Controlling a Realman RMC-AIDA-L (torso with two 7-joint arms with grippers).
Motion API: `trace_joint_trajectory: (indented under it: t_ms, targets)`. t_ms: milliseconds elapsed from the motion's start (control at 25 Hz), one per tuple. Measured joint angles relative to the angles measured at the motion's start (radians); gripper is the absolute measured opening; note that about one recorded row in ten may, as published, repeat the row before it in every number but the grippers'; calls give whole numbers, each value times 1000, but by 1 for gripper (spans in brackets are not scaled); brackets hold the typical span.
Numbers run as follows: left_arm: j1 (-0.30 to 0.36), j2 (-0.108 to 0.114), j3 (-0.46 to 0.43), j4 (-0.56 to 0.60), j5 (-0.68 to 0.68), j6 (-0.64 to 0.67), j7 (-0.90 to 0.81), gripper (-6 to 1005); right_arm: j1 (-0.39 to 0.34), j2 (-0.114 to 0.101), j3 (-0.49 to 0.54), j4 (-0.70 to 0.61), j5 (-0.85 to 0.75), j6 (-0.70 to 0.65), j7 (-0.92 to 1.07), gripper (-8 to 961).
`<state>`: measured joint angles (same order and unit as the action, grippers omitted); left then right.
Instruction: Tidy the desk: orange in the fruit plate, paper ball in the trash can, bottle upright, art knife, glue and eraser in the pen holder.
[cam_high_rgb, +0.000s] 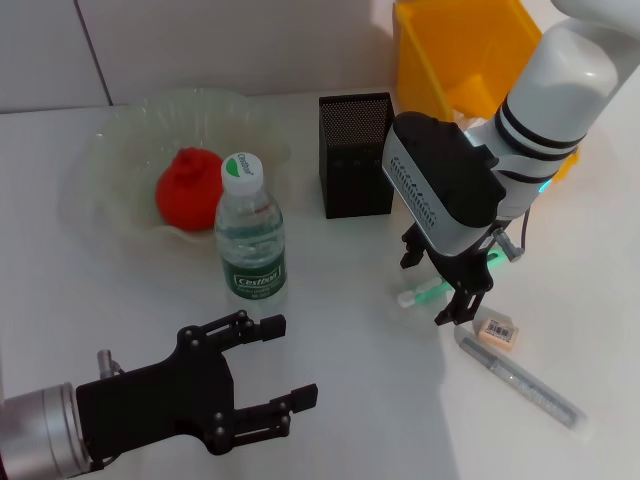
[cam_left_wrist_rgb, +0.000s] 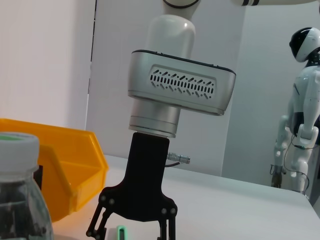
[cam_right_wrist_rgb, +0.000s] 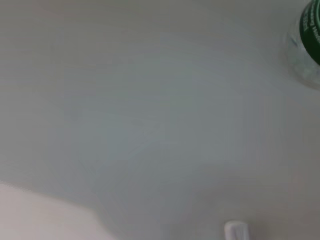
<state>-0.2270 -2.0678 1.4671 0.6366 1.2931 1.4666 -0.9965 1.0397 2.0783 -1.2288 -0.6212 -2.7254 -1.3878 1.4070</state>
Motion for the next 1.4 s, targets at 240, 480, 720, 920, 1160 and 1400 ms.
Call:
trace_joint_trajectory:
  t_ms: [240, 480, 720, 920, 1160, 1400]
  targets:
    - [0, 0, -3, 0, 0, 1, 0, 786, 3, 0, -3, 6, -1, 13, 15, 737]
    - [-4, 0, -4, 0, 0, 2, -1, 786, 6, -1, -2, 22, -2, 21, 16, 651]
    - [-10, 0, -4, -1, 0, 2, -2, 786, 7, -2, 1, 27, -3, 24, 12, 591]
    - [-12, 0, -2, -2, 0, 2, -3, 786, 7, -3, 4, 28, -3, 26, 10, 582]
    - [-12, 2, 0, -4, 0, 1, -3, 787, 10, -3, 2, 30, -4, 34, 15, 572]
    - [-16, 2, 1, -13, 0, 1, -4, 787, 13, -2, -3, 47, -9, 51, 17, 455]
